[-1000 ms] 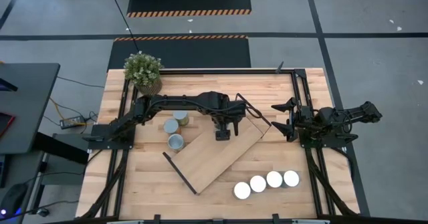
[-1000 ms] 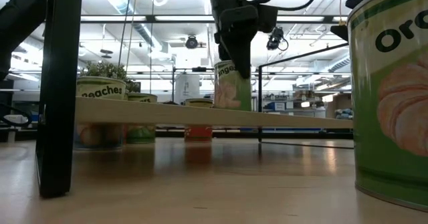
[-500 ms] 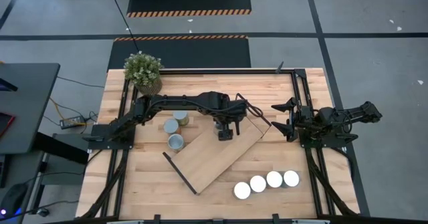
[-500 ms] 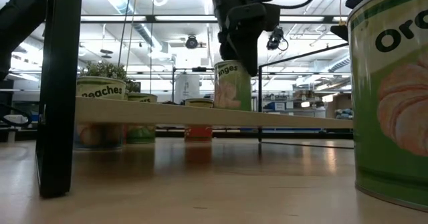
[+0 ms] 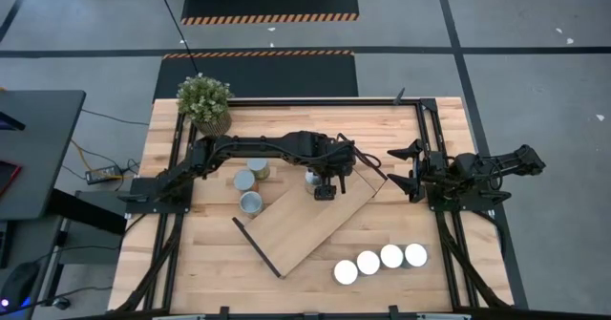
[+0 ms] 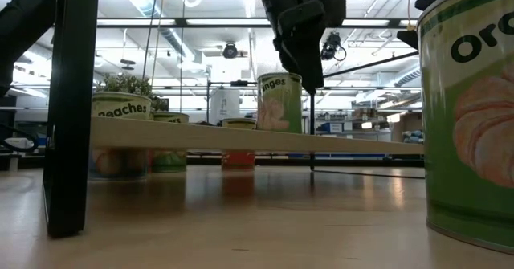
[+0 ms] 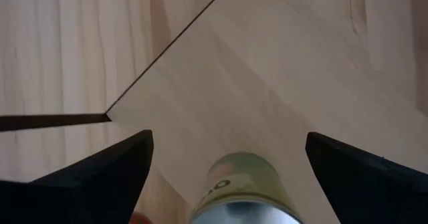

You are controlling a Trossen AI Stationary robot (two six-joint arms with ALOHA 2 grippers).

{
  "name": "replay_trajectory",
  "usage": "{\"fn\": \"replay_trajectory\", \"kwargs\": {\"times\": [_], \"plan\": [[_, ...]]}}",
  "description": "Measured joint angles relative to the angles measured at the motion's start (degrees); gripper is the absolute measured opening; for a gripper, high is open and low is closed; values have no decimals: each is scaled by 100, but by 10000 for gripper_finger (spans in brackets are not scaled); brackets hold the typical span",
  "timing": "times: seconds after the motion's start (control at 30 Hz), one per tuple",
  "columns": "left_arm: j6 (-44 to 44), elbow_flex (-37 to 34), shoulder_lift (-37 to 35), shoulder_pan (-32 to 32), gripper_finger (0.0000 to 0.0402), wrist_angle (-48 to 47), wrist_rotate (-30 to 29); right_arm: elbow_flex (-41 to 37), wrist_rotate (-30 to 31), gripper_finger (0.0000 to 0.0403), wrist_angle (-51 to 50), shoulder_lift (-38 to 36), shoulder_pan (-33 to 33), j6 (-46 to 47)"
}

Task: Pick and place cans onto a shelf
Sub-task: Put the canned orange on the shelf

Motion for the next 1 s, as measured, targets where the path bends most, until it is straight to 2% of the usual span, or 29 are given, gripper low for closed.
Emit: {"fn": "replay_trajectory", "kwargs": {"times": [0.57, 0.7, 0.83, 1.0], "plan": [[560, 13, 0, -218, 400, 184, -178, 0, 0, 366, 0, 0, 1, -2], [508, 329, 0, -308, 400, 218, -451, 0, 0, 366, 0, 0, 1, 0], [361, 733, -4, -429, 400, 290, -368, -2, 0, 366, 0, 0, -1, 0], [470, 789, -11, -602, 400, 616, -555, -1, 0, 366, 0, 0, 0, -1]]}}
